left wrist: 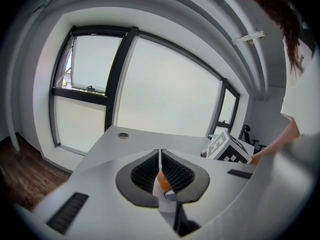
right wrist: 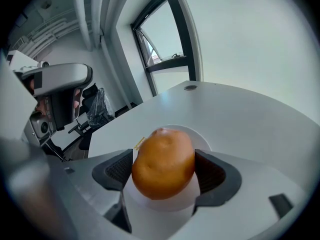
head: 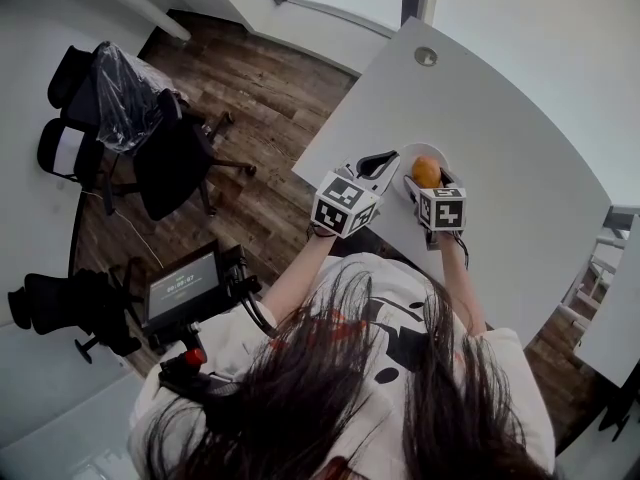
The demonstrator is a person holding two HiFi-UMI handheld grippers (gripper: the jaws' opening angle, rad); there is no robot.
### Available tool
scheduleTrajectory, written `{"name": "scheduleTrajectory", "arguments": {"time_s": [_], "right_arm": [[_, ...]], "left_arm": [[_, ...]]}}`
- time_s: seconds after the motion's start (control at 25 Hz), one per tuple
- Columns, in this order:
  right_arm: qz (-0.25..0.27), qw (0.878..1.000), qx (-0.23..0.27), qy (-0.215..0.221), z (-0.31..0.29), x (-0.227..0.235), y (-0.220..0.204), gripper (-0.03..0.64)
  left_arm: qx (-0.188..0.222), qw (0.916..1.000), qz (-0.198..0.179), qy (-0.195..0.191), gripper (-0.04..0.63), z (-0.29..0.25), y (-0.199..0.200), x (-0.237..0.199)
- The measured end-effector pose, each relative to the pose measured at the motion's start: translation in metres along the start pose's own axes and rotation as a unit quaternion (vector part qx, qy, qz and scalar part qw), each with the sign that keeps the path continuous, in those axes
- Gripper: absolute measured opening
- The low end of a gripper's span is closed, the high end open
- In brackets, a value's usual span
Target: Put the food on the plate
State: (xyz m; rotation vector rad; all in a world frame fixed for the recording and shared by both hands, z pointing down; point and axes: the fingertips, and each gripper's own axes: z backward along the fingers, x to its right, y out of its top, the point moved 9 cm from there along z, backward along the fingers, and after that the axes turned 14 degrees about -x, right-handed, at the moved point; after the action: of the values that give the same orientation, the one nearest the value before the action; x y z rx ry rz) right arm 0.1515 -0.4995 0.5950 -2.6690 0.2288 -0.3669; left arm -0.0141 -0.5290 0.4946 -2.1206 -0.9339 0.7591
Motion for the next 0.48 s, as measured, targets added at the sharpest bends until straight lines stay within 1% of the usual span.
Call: {"name": "scheduleTrajectory", "arguments": {"time_s": [0.28, 0.48], "right_arm": [[-0.008, 1.0, 0.018, -0.005, 0.012, -0.004, 0.003, 0.37], [-0.027, 0.998, 0.054, 0.003, 0.049, -0.008, -0.028, 0.37]], "left_arm": [[0.006, 1.0, 0.0, 0.007, 0.015, 0.009, -0.003, 0.005], [0.013, 0.9997, -0.019, 0.009, 0.015, 0.027, -0.015, 0.051]]}}
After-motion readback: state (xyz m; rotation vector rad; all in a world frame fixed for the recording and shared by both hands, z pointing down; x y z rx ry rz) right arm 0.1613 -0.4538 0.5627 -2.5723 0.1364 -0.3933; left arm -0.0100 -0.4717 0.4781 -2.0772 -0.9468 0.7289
